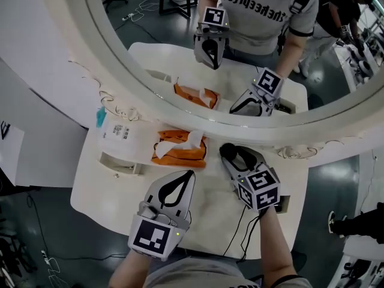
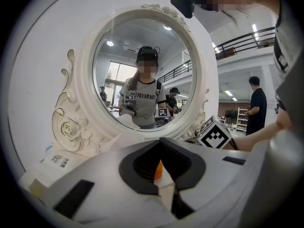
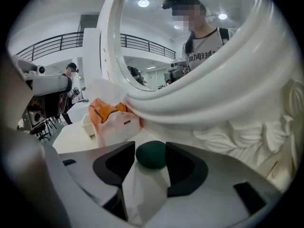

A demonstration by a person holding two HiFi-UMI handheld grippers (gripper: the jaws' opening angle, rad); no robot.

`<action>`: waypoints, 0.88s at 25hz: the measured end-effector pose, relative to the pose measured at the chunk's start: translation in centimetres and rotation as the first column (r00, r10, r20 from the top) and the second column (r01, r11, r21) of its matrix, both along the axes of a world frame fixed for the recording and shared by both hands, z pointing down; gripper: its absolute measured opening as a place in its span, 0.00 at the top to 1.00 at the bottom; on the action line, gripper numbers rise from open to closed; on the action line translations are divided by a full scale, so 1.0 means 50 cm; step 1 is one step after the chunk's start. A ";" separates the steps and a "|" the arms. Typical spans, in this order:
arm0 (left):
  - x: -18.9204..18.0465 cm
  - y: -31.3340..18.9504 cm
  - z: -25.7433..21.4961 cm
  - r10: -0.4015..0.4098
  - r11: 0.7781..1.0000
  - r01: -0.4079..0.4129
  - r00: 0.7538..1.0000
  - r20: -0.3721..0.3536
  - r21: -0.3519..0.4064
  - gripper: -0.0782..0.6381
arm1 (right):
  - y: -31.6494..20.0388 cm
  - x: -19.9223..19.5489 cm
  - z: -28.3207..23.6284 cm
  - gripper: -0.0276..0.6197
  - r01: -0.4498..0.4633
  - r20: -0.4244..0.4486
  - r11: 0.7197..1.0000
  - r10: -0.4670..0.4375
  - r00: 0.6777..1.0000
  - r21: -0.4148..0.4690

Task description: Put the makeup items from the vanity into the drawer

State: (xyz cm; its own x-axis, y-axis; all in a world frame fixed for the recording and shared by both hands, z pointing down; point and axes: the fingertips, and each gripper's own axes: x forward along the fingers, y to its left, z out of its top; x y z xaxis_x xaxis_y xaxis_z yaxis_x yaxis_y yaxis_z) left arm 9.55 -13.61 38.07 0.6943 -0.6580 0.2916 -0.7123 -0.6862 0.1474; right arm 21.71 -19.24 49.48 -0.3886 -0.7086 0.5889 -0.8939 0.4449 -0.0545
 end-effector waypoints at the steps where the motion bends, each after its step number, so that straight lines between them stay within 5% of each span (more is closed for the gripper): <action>1: -0.001 -0.002 0.001 -0.001 1.000 0.001 1.000 -0.001 -0.002 0.84 | -0.002 0.001 0.003 0.61 -0.003 -0.005 1.000 0.003 1.000 -0.004; 15: -0.011 -0.016 0.010 -0.011 1.000 0.010 1.000 -0.010 -0.017 0.84 | -0.003 -0.010 0.028 0.57 0.024 -0.117 0.998 -0.031 0.993 -0.062; 19: -0.012 -0.012 0.013 -0.009 1.000 0.009 1.000 -0.007 -0.021 0.84 | -0.006 0.003 0.026 0.66 -0.003 -0.159 0.999 -0.002 0.987 -0.032; 21: -0.013 -0.011 0.013 -0.009 1.000 0.009 1.000 -0.005 -0.019 0.84 | -0.011 0.018 0.024 0.85 -0.040 -0.180 0.999 0.037 0.983 -0.010; 22: -0.014 -0.011 0.013 -0.010 1.000 0.009 1.000 -0.004 -0.019 0.84 | -0.012 0.022 0.023 0.86 -0.049 -0.175 0.999 0.047 0.983 -0.006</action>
State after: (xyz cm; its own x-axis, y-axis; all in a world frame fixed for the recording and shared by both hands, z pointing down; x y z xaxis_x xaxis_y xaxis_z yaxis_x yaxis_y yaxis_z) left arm 8.87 -14.15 38.73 0.6892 -0.6589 0.3014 -0.7181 -0.6764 0.1634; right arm 22.80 -19.83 50.64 -0.2444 -0.7174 0.6524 -0.9105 0.4013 0.1001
